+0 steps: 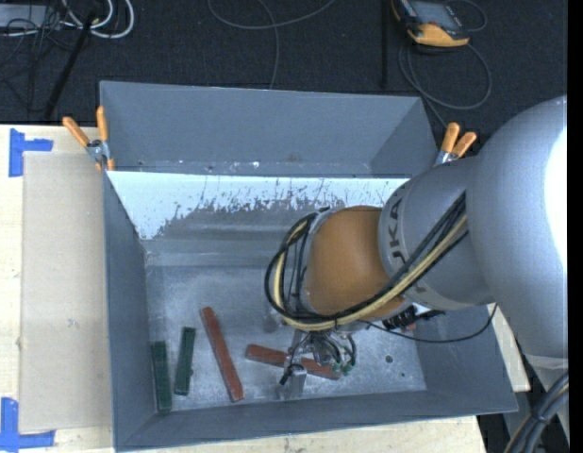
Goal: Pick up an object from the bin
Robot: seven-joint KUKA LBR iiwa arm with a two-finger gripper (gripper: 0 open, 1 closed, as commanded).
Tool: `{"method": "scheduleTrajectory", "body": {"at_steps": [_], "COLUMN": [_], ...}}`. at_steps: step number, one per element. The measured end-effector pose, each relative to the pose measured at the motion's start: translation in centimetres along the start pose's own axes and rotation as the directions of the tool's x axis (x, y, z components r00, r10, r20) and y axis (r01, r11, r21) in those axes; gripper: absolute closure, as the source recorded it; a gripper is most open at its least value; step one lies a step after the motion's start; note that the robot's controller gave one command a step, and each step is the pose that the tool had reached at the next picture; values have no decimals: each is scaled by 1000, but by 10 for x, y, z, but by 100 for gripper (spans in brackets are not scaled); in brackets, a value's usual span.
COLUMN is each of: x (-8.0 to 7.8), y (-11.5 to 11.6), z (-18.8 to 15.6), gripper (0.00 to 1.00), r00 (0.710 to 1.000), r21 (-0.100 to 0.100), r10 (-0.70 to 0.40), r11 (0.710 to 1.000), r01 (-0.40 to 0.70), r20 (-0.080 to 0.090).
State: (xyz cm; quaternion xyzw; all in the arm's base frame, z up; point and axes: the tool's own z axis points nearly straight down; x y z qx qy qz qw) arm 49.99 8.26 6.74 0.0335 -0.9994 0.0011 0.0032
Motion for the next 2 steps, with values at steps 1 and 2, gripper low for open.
{"method": "scheduleTrajectory", "body": {"at_steps": [1, 2], "x": [-1, 7], "y": [2, 8], "z": [-2, -189], "gripper": [100, 100], "r00": [1000, 999], "r21": [-2, -2], "r10": [-4, -40], "r11": [1000, 999], "r01": [4, 40], "r20": [4, 15]}}
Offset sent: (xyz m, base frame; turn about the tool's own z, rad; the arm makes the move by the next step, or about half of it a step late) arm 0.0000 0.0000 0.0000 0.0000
